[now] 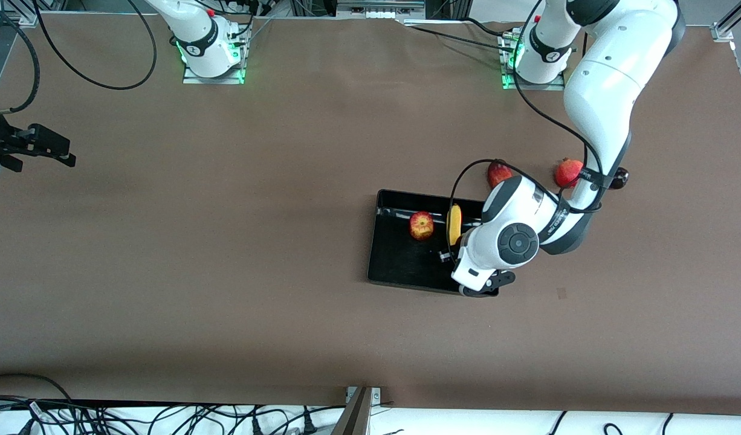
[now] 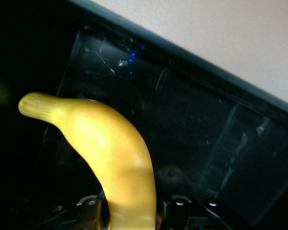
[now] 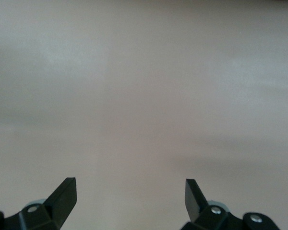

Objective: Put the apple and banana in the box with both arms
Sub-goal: 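Carry the banana over the box and lower it in with the left gripper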

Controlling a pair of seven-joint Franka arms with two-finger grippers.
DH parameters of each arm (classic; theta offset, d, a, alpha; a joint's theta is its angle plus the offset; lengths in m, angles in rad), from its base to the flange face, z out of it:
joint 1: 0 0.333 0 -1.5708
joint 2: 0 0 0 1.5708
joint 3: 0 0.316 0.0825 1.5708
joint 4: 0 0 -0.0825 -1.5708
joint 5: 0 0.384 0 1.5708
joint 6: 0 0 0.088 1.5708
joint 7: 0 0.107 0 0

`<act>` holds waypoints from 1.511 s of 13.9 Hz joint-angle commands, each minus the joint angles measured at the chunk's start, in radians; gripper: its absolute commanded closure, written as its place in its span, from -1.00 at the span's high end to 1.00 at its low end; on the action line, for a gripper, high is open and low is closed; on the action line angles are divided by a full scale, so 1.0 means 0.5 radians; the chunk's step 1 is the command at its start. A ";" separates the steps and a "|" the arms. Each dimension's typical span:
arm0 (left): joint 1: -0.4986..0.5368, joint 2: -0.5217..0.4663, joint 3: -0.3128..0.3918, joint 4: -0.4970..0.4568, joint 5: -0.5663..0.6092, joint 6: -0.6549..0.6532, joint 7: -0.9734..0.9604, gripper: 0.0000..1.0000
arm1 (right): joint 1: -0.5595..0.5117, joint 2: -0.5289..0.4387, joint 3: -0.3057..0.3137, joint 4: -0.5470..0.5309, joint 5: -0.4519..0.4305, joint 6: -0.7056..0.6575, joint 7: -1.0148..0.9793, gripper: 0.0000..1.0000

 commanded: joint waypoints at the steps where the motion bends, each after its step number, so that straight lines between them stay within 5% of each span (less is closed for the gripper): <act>1: -0.088 0.007 0.065 0.011 0.006 0.040 -0.014 -1.00 | -0.008 0.058 0.010 0.060 0.013 0.064 -0.009 1.00; 7: -0.146 0.072 0.172 0.008 0.012 0.227 -0.023 -0.95 | -0.008 0.058 0.010 0.060 0.016 0.061 -0.009 1.00; 9: -0.180 0.081 0.215 0.008 0.012 0.227 -0.020 -0.35 | -0.008 0.058 0.010 0.060 0.016 0.064 -0.006 1.00; 13: -0.192 0.084 0.222 0.008 0.027 0.227 -0.023 0.19 | -0.008 0.055 0.010 0.060 0.013 0.061 -0.006 1.00; 15: -0.195 0.081 0.222 0.011 0.058 0.215 -0.026 1.00 | -0.011 0.058 0.007 0.060 0.013 0.055 -0.006 1.00; 21: -0.162 -0.133 0.194 0.048 0.033 -0.269 -0.011 1.00 | -0.011 0.058 0.007 0.060 0.016 0.058 -0.006 1.00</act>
